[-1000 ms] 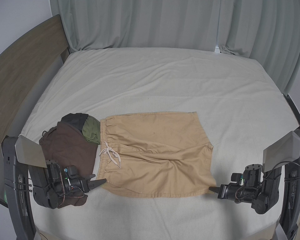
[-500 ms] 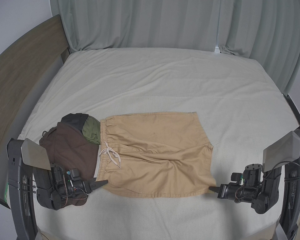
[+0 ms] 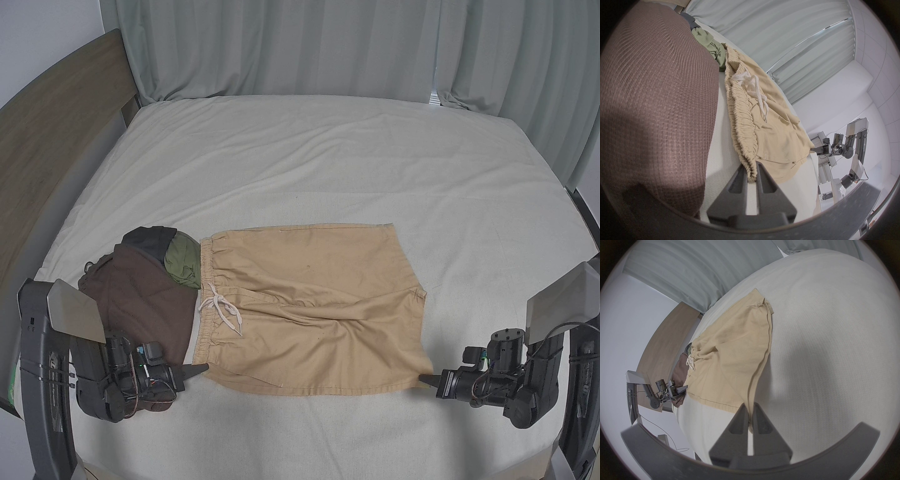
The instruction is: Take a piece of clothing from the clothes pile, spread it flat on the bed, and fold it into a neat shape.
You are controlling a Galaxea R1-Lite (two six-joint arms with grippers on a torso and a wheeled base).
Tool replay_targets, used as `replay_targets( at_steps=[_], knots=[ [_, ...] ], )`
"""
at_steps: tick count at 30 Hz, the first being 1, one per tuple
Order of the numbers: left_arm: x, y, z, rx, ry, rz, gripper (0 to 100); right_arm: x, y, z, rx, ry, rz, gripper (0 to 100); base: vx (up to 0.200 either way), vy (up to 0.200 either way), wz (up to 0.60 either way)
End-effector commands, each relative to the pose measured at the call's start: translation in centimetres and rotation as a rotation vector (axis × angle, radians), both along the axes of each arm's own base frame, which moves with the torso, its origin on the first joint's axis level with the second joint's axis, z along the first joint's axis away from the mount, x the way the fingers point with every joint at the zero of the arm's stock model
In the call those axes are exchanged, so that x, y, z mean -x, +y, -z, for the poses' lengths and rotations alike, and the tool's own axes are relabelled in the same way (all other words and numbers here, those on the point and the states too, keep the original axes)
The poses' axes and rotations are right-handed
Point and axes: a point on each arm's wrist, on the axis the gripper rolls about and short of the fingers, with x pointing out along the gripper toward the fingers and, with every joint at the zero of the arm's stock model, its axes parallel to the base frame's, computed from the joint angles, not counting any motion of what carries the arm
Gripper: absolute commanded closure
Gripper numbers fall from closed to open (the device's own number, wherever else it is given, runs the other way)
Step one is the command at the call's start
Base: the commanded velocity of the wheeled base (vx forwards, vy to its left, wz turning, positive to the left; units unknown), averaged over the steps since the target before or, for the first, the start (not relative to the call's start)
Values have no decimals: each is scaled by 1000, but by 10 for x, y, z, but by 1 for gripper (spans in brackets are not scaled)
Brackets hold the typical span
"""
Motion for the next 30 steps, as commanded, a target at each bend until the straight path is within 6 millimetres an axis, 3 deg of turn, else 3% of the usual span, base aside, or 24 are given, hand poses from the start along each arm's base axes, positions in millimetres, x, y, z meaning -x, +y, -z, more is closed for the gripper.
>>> replay_targets(
  at_steps=[1, 12, 19, 30],
  knots=[
    [3, 2, -3, 0, -2, -1, 100, 4, -2, 0, 7, 12, 2, 100, 0, 0, 0],
    [29, 2, -31, 6, 17, 1, 100, 18, -13, 4, 56, 47, -11, 100, 0, 0, 0],
    [33, 8, -30, 12, 25, -4, 100, 26, -25, 5, 90, 57, -40, 100, 0, 0, 0],
    [40, 6, -26, 10, 39, 31, 100, 26, -25, 15, 109, 74, -56, 100, 0, 0, 0]
  ],
)
